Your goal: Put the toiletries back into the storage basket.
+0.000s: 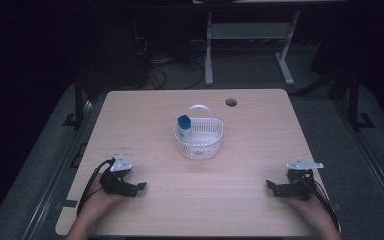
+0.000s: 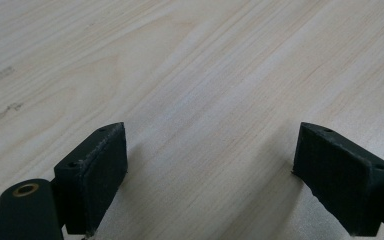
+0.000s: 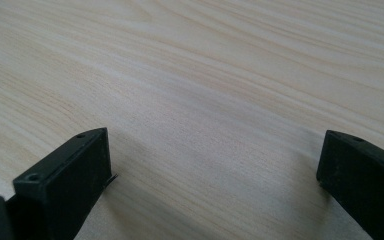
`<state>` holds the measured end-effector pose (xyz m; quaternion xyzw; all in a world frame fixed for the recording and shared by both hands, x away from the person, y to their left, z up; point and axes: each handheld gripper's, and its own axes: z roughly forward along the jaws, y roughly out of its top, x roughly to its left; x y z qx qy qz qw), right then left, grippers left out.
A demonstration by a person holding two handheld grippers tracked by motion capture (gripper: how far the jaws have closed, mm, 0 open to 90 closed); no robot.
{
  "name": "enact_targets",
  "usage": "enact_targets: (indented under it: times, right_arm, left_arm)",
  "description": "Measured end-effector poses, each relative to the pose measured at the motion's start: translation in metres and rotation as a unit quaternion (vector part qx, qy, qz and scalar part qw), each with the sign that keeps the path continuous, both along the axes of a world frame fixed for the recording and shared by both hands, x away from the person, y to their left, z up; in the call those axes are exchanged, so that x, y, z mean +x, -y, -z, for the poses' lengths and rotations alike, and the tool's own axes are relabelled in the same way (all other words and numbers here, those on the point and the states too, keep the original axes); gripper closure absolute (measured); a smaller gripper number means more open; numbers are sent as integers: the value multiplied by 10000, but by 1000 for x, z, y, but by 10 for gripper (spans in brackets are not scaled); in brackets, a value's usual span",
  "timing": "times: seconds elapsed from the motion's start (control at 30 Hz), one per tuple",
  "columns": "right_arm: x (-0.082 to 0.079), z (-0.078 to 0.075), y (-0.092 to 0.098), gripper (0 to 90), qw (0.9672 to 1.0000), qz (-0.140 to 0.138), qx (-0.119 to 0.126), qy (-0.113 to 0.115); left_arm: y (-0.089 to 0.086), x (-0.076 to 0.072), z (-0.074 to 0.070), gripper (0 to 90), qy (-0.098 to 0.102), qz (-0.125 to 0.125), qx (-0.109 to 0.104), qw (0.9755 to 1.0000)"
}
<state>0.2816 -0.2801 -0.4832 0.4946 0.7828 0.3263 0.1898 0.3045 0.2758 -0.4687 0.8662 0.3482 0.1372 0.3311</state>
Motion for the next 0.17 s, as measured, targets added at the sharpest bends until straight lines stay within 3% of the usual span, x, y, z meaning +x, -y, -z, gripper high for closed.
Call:
enact_targets:
  times: [0.17]
  right_arm:
    - [0, 0, 0, 5, 10000, 0, 2, 1]
  left_arm:
    - [-4, -2, 4, 136, 138, 66, -162, 9998]
